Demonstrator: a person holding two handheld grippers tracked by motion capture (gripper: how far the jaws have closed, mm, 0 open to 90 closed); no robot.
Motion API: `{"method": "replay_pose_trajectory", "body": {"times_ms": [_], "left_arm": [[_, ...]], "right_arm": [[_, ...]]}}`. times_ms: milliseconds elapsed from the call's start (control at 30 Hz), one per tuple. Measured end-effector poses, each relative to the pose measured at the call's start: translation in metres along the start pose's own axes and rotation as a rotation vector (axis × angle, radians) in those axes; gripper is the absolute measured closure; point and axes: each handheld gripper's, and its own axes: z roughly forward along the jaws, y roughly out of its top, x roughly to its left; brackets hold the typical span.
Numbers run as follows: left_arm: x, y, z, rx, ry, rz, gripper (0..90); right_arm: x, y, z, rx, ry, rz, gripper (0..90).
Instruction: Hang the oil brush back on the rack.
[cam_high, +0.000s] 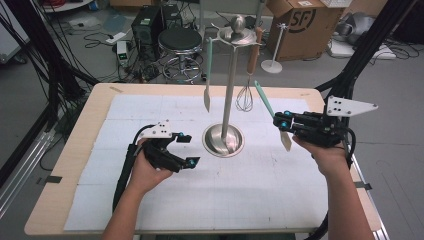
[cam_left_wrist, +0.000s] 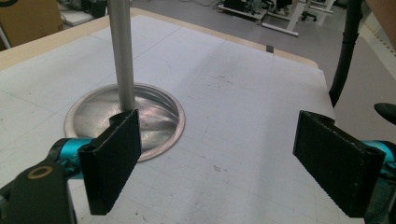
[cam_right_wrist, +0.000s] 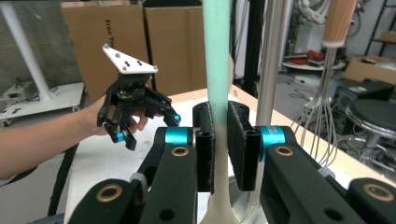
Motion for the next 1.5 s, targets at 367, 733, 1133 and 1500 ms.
{"method": "replay_pose_trajectory", "body": {"times_ms": [367, 733, 1133, 1500], "left_arm": [[0.0, 0.0, -0.001, -0.003, -0.003, 0.0, 16.0], [0.001, 0.0, 0.0, -0.003, 0.003, 0.0, 16.0], [0.001, 0.0, -0.002, -0.008, 0.0, -0.003, 16.0], [0.001, 0.0, -0.002, -0.008, -0.001, -0.001, 16.0]], "right_arm": [[-0.015, 0.024, -0.007, 0.002, -0.007, -0.028, 82.4], [-0.026, 0.053, -0.008, -0.011, -0.048, -0.049, 82.3], [-0.032, 0.065, -0.005, 0.001, -0.076, -0.051, 82.3], [-0.037, 0.066, -0.001, 0.018, -0.075, -0.039, 82.3]]}}
